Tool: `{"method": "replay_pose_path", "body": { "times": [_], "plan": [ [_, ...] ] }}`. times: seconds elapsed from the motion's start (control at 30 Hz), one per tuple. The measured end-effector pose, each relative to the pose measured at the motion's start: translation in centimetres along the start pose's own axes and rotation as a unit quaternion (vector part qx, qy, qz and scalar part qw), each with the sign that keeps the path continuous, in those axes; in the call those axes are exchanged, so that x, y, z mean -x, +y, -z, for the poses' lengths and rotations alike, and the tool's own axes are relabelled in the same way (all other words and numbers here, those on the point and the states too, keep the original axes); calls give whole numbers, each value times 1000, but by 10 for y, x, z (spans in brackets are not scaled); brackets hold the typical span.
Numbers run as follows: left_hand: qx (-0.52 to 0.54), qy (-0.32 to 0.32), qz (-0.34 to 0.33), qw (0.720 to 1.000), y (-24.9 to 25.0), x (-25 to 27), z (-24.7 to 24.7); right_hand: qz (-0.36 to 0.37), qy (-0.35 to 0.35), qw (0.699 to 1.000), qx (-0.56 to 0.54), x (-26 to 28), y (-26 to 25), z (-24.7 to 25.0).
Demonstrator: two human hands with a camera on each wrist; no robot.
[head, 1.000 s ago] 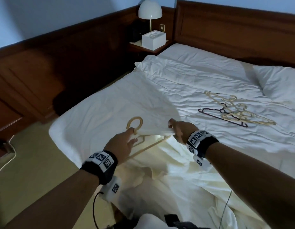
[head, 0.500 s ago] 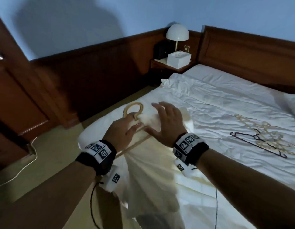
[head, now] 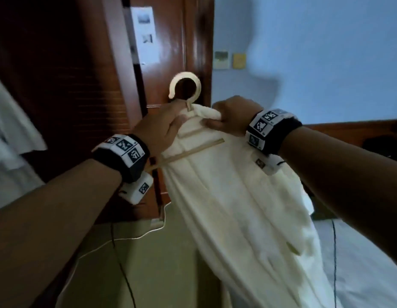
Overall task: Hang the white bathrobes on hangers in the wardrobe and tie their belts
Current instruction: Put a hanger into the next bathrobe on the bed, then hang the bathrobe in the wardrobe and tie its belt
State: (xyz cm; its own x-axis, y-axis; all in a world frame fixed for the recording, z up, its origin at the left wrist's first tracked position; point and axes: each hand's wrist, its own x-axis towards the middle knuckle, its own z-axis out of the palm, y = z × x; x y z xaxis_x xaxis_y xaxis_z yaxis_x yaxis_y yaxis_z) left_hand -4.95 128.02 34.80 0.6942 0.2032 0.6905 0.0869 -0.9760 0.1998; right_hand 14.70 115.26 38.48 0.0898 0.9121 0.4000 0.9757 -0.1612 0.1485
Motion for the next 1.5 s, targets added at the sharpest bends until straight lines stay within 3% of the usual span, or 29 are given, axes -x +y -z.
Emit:
{"method": "replay_pose_path", "body": {
  "times": [0.1,0.2,0.27,0.37,0.53,0.6,0.67,0.77,0.93,1.03,1.1,1.17,1.23,1.33,1.5],
  "plan": [
    [-26,-6,55,998,-61,23,56,104,30,994,22,-80,-44,2],
    [-69,-6,205,976,-119,63,95,167,47,984,44,-150,-88,-7],
    [-97,7,338,936,-157,93,118,195,84,976,40,-190,-114,-14],
    [-193,16,471,861,-208,133,149,235,92,967,31,-244,-143,-31],
    [-292,109,576,756,-270,158,209,256,91,962,23,-342,-186,-74],
    [-309,137,589,734,-288,148,232,260,98,961,-11,-381,-208,-90],
    [-311,154,586,732,-303,127,248,266,102,957,-60,-419,-235,-103],
    [-245,258,568,742,-324,92,252,315,101,935,-126,-462,-296,-116],
    [-167,410,557,703,-348,88,275,406,83,886,-207,-502,-413,-131],
    [-180,338,591,710,-361,129,318,384,81,864,-315,-549,-470,-133],
    [-295,298,572,705,-372,163,351,378,74,845,-372,-578,-507,-130],
    [-456,271,519,670,-392,198,391,384,78,840,-376,-601,-545,-124],
    [-536,183,521,638,-417,224,434,393,85,831,-384,-620,-588,-114],
    [-510,99,575,632,-459,243,498,400,88,825,-390,-650,-651,-88],
    [-510,90,575,633,-529,257,594,412,70,814,-403,-723,-736,-55]
  ]
}}
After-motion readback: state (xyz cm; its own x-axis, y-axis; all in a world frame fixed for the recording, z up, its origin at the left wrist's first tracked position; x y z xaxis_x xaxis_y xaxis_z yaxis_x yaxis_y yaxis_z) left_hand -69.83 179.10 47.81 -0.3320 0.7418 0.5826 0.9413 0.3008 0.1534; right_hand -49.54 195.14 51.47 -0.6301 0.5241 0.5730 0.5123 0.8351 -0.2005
